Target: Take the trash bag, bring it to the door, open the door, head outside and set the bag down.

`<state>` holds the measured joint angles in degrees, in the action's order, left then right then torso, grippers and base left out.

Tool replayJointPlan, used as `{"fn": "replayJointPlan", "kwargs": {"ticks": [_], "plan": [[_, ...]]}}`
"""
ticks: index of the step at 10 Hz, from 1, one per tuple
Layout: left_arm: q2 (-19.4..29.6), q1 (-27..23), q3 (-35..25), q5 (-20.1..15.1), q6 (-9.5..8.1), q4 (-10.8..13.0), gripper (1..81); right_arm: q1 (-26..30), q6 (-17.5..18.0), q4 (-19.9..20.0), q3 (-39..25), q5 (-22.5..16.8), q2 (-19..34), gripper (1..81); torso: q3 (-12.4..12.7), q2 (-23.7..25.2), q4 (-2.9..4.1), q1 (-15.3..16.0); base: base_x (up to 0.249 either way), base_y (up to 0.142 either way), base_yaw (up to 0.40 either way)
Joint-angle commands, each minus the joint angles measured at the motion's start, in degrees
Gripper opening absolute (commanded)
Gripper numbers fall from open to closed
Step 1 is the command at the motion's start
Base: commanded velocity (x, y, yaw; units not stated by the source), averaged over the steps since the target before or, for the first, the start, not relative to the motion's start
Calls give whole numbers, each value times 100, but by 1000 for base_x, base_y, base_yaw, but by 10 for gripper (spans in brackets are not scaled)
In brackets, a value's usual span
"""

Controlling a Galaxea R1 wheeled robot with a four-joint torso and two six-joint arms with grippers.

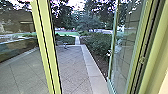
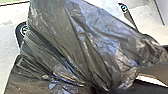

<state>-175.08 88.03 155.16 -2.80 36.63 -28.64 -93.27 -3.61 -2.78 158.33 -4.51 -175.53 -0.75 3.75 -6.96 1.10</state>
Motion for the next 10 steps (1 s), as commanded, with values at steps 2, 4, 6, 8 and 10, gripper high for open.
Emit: {"fn": "replayJointPlan", "kwargs": {"ticks": [2, 4, 6, 8, 10], "plan": [[-10, -281, -21, -432, 46, 60, 10, 234, -25, 76, -31, -358, -37, 811, 0, 0, 0, 0, 0, -134, 0], [-19, -281, -21, -423, 46, 60, 10, 251, -25, 67, -23, -366, -37, 811, 0, 0, 0, 0, 0, -134, 0], [-19, -281, -21, -432, 46, 60, 10, 269, -26, 75, -31, -366, -37, 811, 0, 0, 0, 0, 0, -134, 0], [-10, -290, -21, -432, 46, 60, 10, 260, -26, 76, -31, -358, -37, 811, 0, 0, 0, 0, 0, -134, 0], [-10, -290, -21, -431, 46, 51, 10, 261, -17, 76, -40, -358, -37, 811, 0, 0, 0, 0, 0, -134, 0]]}}
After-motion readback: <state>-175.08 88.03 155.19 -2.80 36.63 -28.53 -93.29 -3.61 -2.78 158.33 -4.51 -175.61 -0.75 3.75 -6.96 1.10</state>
